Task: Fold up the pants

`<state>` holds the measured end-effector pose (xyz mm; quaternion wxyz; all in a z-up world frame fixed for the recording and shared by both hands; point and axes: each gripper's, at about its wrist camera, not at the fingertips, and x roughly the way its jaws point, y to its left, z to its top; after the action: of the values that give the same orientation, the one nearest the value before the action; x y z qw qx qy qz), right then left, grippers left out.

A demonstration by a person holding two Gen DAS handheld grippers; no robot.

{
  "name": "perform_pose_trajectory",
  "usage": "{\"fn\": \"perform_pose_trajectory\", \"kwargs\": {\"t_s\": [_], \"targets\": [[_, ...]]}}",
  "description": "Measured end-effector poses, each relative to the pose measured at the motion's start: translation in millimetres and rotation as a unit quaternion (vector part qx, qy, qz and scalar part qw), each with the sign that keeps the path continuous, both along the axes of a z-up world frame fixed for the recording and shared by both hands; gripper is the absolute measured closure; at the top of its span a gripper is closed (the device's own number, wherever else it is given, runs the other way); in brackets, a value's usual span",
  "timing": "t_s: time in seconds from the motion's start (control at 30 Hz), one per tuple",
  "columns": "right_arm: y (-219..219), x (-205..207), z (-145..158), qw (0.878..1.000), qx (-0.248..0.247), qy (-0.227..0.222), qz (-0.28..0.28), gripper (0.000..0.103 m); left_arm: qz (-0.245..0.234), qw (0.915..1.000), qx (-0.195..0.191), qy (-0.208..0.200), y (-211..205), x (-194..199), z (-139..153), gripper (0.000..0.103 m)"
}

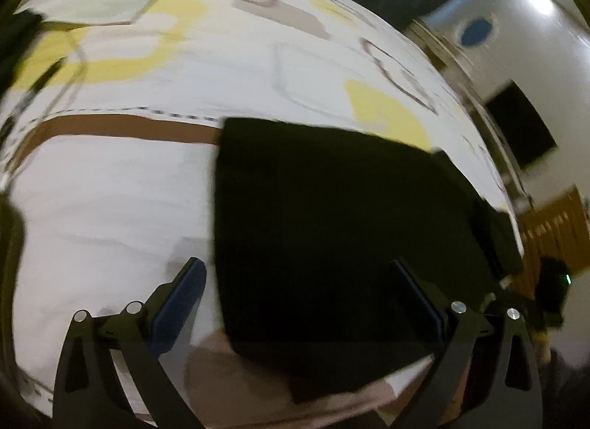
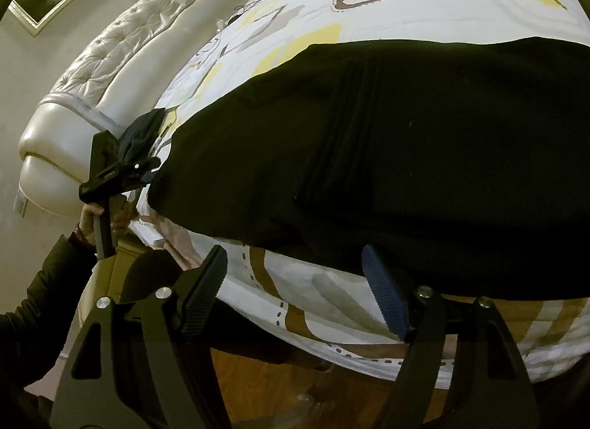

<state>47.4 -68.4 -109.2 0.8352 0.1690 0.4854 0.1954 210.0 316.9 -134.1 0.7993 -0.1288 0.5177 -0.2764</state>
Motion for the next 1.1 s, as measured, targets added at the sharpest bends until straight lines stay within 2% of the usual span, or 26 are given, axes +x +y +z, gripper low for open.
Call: {"fn": "perform_pose_trajectory", "kwargs": {"t_s": [0.13, 0.23, 0.37, 0.47, 0.6, 0.8, 0.93, 1.03, 1.1], "targets": [[0, 2, 0, 1.000, -0.001, 0.002, -0.001, 0.027, -0.033, 0.9987, -0.039, 0.009, -1, 1, -1, 0.005], [1, 4, 0, 1.000, -0.002, 0.004, -0.001, 0.027, -0.028, 0.9964, -0.079, 0.018, 7, 7, -6, 0.005], [-1, 4, 1, 1.000, 0.001, 0.008, -0.004, 0.027, -0.029, 0.9929, -0.111, 0.030, 22, 13, -9, 0.006], [-2, 5, 0, 1.000, 0.006, 0.010, -0.008, 0.027, -0.018, 0.9891, -0.141, 0.039, 37, 18, -10, 0.006], [-2, 7, 0, 1.000, 0.004, 0.011, -0.008, 0.025, -0.036, 0.9793, -0.193, 0.051, 52, 20, -14, 0.006], [-2, 9, 1, 1.000, 0.006, 0.015, -0.010, 0.023, -0.092, 0.9693, -0.214, 0.080, 50, 24, -13, 0.006], [-3, 11, 0, 1.000, 0.012, 0.021, -0.016, 0.023, -0.133, 0.9625, -0.209, 0.110, 49, 28, -15, 0.006], [-2, 14, 0, 0.999, 0.015, 0.022, -0.019, 0.021, -0.127, 0.9664, -0.185, 0.125, 39, 34, -16, 0.006], [0, 14, 0, 1.000, 0.013, 0.021, -0.018, 0.020, -0.121, 0.9670, -0.187, 0.123, 32, 35, -14, 0.006]]}}
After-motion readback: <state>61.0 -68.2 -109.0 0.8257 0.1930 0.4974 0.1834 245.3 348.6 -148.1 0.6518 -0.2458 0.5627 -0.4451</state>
